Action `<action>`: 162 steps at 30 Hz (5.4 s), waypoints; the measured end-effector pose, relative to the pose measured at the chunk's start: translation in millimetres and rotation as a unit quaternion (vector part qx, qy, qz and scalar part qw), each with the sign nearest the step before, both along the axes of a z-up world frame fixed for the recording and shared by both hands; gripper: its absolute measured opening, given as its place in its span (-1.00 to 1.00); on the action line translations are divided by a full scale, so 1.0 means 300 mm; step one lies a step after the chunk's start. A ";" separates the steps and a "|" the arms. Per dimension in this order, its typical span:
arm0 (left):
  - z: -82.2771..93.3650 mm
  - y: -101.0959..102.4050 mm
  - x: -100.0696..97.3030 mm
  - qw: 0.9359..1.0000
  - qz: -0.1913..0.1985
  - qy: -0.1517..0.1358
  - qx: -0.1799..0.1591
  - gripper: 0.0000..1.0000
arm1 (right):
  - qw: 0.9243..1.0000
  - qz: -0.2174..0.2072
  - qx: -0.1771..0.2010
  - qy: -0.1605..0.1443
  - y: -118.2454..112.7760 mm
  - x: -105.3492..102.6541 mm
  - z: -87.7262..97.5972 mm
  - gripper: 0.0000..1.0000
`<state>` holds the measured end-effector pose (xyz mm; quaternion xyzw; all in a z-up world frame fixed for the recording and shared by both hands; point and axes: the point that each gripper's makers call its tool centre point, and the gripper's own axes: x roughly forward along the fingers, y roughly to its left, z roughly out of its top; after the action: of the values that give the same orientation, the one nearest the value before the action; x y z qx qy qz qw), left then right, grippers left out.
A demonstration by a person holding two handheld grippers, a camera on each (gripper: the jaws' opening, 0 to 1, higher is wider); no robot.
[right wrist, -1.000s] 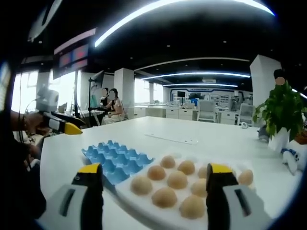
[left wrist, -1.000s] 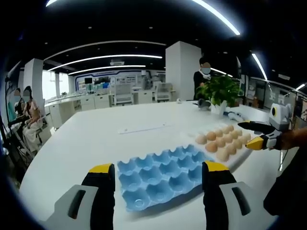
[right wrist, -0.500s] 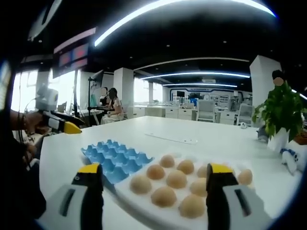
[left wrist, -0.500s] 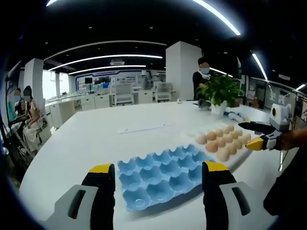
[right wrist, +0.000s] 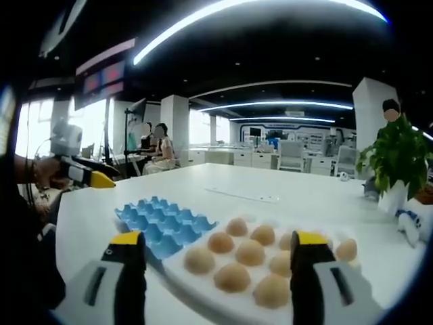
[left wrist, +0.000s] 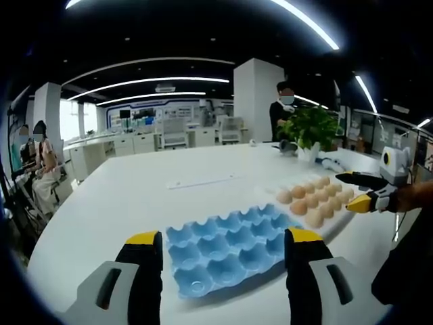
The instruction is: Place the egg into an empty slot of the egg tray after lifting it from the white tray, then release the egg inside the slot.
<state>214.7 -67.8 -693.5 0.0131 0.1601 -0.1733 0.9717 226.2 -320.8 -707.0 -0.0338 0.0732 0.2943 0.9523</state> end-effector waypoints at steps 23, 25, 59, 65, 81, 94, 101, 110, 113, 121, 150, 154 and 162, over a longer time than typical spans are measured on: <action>0.003 0.008 0.007 1.000 0.000 -0.002 -0.001 0.48 | 0.999 0.026 0.024 0.030 0.055 -0.010 -0.009 0.58; 0.002 0.006 0.007 1.000 -0.001 -0.001 -0.001 0.48 | 0.999 0.028 0.025 0.035 0.063 -0.008 -0.012 0.39; 0.045 -0.073 -0.071 0.969 -0.231 -0.072 -0.057 0.68 | 0.975 0.082 -0.159 0.133 0.146 0.041 -0.222 -0.49; 0.071 -0.079 -0.073 0.963 -0.245 -0.074 -0.088 0.97 | 0.962 0.108 -0.203 0.145 0.148 0.042 -0.239 -0.48; 0.039 -0.062 -0.054 0.968 -0.239 -0.031 -0.069 1.00 | 0.962 0.123 -0.195 0.145 0.156 0.034 -0.239 -0.52; 0.027 -0.061 -0.063 0.980 -0.191 -0.028 -0.044 1.00 | 0.960 0.169 -0.178 0.136 0.152 0.027 -0.229 -0.54; 0.030 -0.033 -0.071 0.980 -0.192 -0.028 -0.055 1.00 | 0.979 0.102 -0.053 0.166 0.125 0.058 -0.146 -0.53; -0.032 -0.009 -0.055 0.973 -0.231 -0.010 -0.022 1.00 | 0.981 0.125 -0.035 0.143 0.282 0.020 -0.065 -0.53; -0.051 -0.008 -0.054 0.971 -0.240 -0.002 -0.016 1.00 | 0.979 0.146 -0.032 0.137 0.367 0.021 -0.049 -0.53; -0.061 -0.001 -0.032 0.967 -0.253 -0.004 -0.009 1.00 | 0.966 0.220 -0.028 0.130 0.617 0.035 -0.033 -0.53; -0.099 0.065 -0.008 0.959 -0.284 0.006 0.016 1.00 | 0.926 0.344 -0.092 0.128 1.003 -0.002 -0.184 -0.52; -0.102 0.068 -0.009 0.958 -0.286 0.007 0.019 1.00 | 0.921 0.353 -0.124 0.111 0.999 -0.011 -0.215 -0.52; -0.117 0.081 -0.013 0.960 -0.276 0.041 0.035 0.93 | 0.914 0.364 -0.151 0.094 1.001 -0.016 -0.229 -0.51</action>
<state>211.0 -43.6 -728.8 0.0835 0.1956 -0.4293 0.8778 221.6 -20.4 -775.8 -0.1741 0.1886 0.6079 0.7514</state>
